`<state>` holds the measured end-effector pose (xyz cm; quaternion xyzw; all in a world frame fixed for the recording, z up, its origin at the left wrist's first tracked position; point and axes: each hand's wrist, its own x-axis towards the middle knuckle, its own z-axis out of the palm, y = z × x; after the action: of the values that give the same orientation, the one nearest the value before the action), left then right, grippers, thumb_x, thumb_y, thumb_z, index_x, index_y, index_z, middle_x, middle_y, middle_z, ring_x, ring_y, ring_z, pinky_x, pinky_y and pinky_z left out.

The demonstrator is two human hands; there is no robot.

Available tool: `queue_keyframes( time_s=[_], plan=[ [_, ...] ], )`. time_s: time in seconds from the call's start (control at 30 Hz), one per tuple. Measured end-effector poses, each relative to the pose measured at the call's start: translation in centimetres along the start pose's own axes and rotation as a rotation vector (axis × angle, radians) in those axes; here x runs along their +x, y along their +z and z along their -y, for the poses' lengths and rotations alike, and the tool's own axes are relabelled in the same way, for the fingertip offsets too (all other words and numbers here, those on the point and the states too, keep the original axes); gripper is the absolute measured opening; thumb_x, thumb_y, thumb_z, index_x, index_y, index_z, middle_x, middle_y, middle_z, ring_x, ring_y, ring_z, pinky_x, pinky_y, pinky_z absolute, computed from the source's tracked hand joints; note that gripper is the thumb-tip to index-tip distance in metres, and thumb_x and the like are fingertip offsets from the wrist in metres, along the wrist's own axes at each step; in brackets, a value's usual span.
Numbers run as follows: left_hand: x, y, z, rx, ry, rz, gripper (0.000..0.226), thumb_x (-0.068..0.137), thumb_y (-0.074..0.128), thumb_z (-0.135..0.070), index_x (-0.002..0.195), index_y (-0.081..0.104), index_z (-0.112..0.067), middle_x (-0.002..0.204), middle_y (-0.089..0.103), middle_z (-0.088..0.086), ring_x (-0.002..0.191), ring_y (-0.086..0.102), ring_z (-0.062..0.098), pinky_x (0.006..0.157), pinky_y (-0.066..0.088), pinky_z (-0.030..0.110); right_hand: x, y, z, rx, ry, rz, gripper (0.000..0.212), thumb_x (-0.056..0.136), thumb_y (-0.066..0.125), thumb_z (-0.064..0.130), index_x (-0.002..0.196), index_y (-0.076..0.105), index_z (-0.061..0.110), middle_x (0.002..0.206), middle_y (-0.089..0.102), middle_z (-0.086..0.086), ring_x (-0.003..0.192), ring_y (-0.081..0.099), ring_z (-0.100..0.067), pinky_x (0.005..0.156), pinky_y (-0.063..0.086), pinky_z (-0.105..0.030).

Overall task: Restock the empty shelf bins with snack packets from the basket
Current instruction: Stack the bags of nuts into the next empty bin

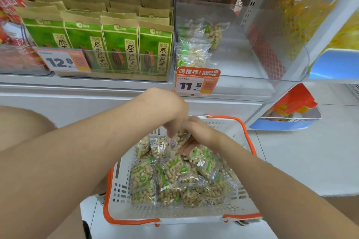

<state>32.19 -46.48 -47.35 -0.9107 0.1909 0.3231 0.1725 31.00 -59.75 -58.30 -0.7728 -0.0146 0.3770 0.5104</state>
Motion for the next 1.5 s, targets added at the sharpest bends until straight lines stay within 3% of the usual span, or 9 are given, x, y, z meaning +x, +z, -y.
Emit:
queue_keyframes(
  time_s=[0.17,0.37,0.53,0.67,0.77,1.07,1.2,1.3,1.5],
  plan=[
    [-0.6,0.4,-0.5,-0.283,0.083,-0.091,0.059,0.087,0.060,-0.077,0.099,0.069,-0.020,0.089,0.069,-0.002,0.079,0.070,0.020,0.075,0.059,0.038,-2.8,-2.2,2.7,0.329,0.146,0.131,0.042,0.096,0.040,0.037,0.116,0.058,0.004,0.096,0.074,-0.029,0.103,0.069,-0.056,0.080,0.061,-0.047],
    [-2.0,-1.0,0.0,-0.601,0.154,-0.290,0.048,0.102,0.052,-0.045,0.085,0.072,-0.005,0.068,0.073,0.008,0.054,0.074,0.023,0.055,0.064,0.039,-5.8,-5.3,4.8,0.064,0.093,0.024,0.093,0.100,0.017,0.078,0.121,0.060,-0.001,0.094,0.075,-0.032,0.078,0.076,-0.040,0.054,0.055,-0.031],
    [-3.8,-3.2,0.9,-0.818,0.229,-0.628,0.028,0.096,0.064,-0.047,0.089,0.080,-0.025,0.068,0.072,-0.006,0.064,0.066,0.011,0.062,0.050,0.029,-6.9,-5.3,4.5,-0.128,-0.516,-0.534,0.080,0.107,0.035,0.062,0.060,0.064,0.003,0.043,0.054,-0.015,0.045,0.054,-0.034,0.051,0.044,-0.038],
    [-4.4,-4.3,0.7,-1.208,0.303,-0.753,0.027,0.088,0.066,-0.035,0.078,0.076,-0.013,0.068,0.063,0.012,0.057,0.050,0.015,0.062,0.041,0.032,-7.3,-5.6,6.2,-0.033,-0.849,-0.731,0.052,0.107,0.048,0.044,0.060,0.051,0.023,0.054,0.033,0.012,0.054,0.031,-0.014,0.054,0.026,-0.033],
    [-4.1,-5.0,0.1,-1.355,0.172,-0.897,0.042,0.093,0.061,-0.033,0.072,0.052,0.002,0.059,0.035,0.007,0.057,0.036,0.020,0.061,0.033,0.036,-7.7,-6.2,7.9,-0.155,-0.877,-0.848,0.053,0.110,0.046,0.040,0.064,0.045,0.014,0.058,0.032,0.009,0.058,0.031,-0.011,0.055,0.025,-0.036],
    [-1.6,-7.7,2.1,-1.591,-0.014,-1.100,0.036,0.093,0.066,-0.028,0.089,0.071,0.007,0.055,0.056,0.010,0.050,0.054,0.018,0.066,0.060,0.038,-6.0,-10.4,12.7,-0.339,-0.769,-0.705,0.049,0.109,0.046,0.051,0.071,0.050,0.019,0.052,0.053,0.004,0.045,0.059,-0.017,0.050,0.043,-0.030],
    [-0.2,-8.9,2.9,-1.208,-0.057,-1.172,0.036,0.105,0.050,-0.030,0.095,0.075,-0.004,0.078,0.076,0.006,0.076,0.074,0.024,0.079,0.062,0.047,-3.9,-13.3,14.0,-0.440,-0.654,-0.750,0.051,0.107,0.048,0.053,0.071,0.055,0.017,0.055,0.053,0.008,0.046,0.054,-0.005,0.053,0.045,-0.025],
    [0.7,-9.1,3.2,-0.794,-0.106,-1.247,0.030,0.108,0.046,-0.021,0.128,0.063,-0.006,0.118,0.068,0.012,0.112,0.063,0.032,0.090,0.048,0.036,-1.9,-16.3,14.3,-0.480,-0.505,-0.846,0.059,0.107,0.044,0.053,0.077,0.057,0.005,0.064,0.058,-0.003,0.070,0.065,-0.025,0.067,0.048,-0.037],
    [2.8,-8.5,3.4,-0.385,-0.065,-1.044,0.026,0.096,0.051,-0.017,0.111,0.071,-0.012,0.108,0.070,0.010,0.110,0.057,0.032,0.093,0.051,0.042,3.5,-20.6,13.0,-0.407,-0.196,-0.895,0.046,0.107,0.044,0.039,0.122,0.061,-0.001,0.124,0.064,-0.025,0.115,0.059,-0.043,0.089,0.046,-0.039]
  ],
)
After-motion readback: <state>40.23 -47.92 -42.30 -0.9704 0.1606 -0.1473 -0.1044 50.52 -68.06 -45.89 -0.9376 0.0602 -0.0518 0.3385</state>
